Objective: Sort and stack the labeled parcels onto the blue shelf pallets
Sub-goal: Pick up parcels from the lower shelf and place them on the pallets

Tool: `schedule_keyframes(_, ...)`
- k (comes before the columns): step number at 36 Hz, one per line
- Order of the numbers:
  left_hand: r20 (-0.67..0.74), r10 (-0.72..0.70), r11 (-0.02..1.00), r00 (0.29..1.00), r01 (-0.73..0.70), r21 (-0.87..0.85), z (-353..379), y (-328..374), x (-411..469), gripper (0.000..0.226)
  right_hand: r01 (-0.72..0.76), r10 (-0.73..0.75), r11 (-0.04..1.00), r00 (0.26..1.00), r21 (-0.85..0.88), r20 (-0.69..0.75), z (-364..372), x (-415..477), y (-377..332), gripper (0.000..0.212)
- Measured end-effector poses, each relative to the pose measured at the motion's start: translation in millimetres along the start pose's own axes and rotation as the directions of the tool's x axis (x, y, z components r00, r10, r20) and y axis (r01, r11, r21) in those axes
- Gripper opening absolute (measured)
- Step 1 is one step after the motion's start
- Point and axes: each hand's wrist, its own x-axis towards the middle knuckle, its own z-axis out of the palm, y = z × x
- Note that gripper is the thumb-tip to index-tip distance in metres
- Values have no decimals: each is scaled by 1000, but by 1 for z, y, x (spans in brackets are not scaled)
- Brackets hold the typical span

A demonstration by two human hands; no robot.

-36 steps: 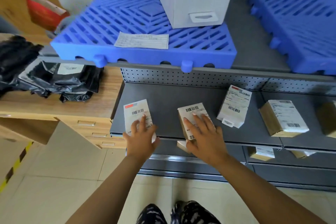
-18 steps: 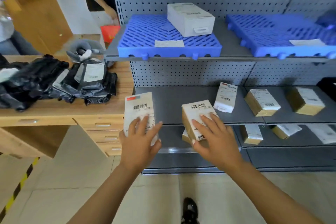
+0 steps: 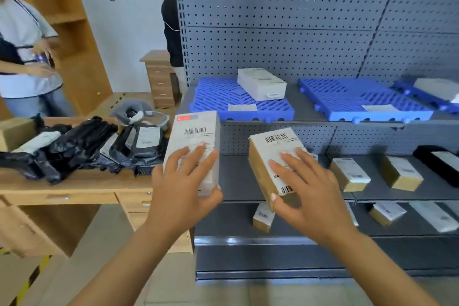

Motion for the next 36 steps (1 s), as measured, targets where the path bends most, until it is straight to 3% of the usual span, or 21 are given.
schedule_keyframes(13, -41, 42, 996, 998, -38, 76, -2, -14, 129, 63, 65, -67, 998, 993, -25, -100, 8, 97, 64, 58)
schedule_keyframes(26, 128, -65, 987, 990, 45, 154, 52, -39, 245, 79, 115, -117, 993, 988, -25, -105, 41, 189, 146, 59)
schedule_keyframes(36, 271, -80, 987, 959, 37, 159, 82, -64, 285, 89, 72, -73, 997, 993, -10, -96, 58, 208, 153, 60)
